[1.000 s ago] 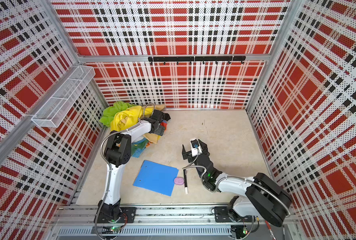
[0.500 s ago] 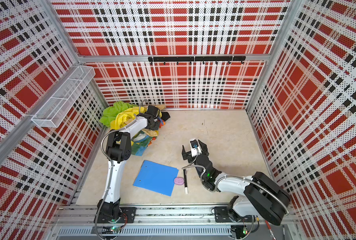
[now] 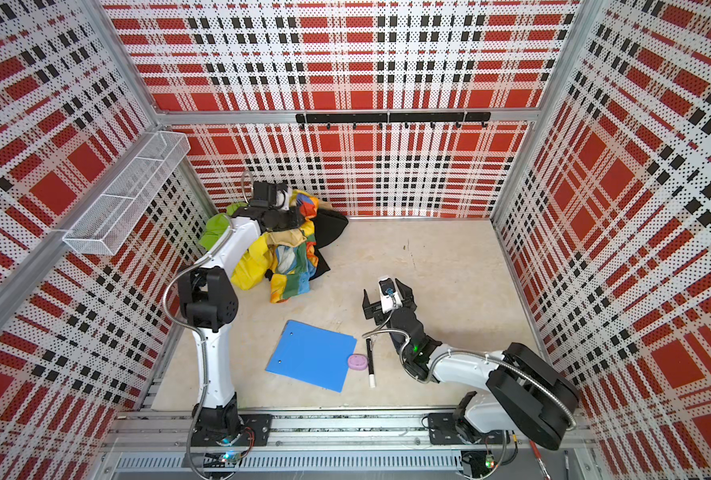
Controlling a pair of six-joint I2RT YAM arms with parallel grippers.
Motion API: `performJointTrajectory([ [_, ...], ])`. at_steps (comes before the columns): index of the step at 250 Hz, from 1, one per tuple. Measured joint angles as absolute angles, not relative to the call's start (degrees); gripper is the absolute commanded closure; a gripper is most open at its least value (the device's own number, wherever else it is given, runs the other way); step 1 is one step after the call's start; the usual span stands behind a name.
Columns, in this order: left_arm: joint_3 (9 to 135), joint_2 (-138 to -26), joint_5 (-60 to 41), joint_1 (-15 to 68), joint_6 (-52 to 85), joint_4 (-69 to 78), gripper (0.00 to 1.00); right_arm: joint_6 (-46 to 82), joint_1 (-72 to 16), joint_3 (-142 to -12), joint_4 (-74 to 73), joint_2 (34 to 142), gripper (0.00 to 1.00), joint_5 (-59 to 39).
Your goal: Pick out a specific cloth from the pile
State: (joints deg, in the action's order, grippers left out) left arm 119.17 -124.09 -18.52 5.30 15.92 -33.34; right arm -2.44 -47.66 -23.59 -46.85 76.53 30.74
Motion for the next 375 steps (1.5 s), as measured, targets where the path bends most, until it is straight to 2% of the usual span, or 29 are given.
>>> performJointTrajectory([
  [19,116.1,-119.5,-19.7,2.1,17.0,-30.9,1.0,-2.4,-47.7,-23.6,-46.8,76.5,0.0,30.7],
  [28,113.4,-117.1,-20.1,0.4,17.6,-29.5,0.92,-2.4,-47.7,-23.6,-46.8,76.5,0.0,30.7],
  [44,107.4,-112.5,-20.5,-2.9,18.7,-26.9,0.9,-2.4,-47.7,-23.6,-46.8,76.5,0.0,30.7],
  [56,103.1,-109.6,-20.6,-5.1,19.4,-25.7,0.83,-2.4,-47.7,-23.6,-46.8,76.5,0.0,30.7],
  [71,99.0,-107.7,-20.2,-7.6,20.0,-24.4,0.78,-2.4,-47.7,-23.6,-46.8,76.5,0.0,30.7],
  [89,94.1,-106.4,-19.0,-9.8,20.8,-22.8,0.56,-2.4,-47.7,-23.6,-46.7,76.5,0.0,30.7],
  [107,88.6,-105.4,-18.1,-11.4,22.2,-20.8,0.48,-2.4,-47.7,-23.6,-46.7,76.5,0.0,30.7],
  [120,85.3,-104.9,-17.6,-12.5,23.4,-19.9,0.33,-2.4,-47.7,-23.6,-46.5,76.5,0.0,30.7],
  [133,83.4,-104.7,-17.3,-13.3,24.1,-19.7,0.23,-2.4,-47.7,-23.6,-46.5,76.5,0.0,30.7],
  [143,82.4,-104.4,-17.0,-13.7,24.5,-19.7,0.0,-2.4,-47.7,-23.6,-46.5,76.5,0.0,30.7],
  [181,82.2,-101.1,-14.9,-14.3,24.7,-19.7,0.01,-2.4,-47.7,-23.6,-46.5,76.5,0.0,30.7],
  [230,79.9,-89.0,-9.5,-13.1,24.1,-15.6,0.01,-2.4,-47.7,-23.6,-46.5,76.5,0.0,30.7],
  [272,78.7,-82.5,-5.8,-7.6,20.1,-12.2,0.01,-2.4,-47.7,-23.7,-46.5,76.5,0.0,30.7],
  [314,80.7,-84.8,-0.6,2.5,12.1,-13.7,0.01,-2.4,-47.7,-23.7,-46.5,76.5,0.0,30.7],
  [375,91.0,-98.7,15.6,15.3,0.7,-21.6,0.01,-2.4,-47.7,-23.7,-46.4,76.5,0.0,30.7],
])
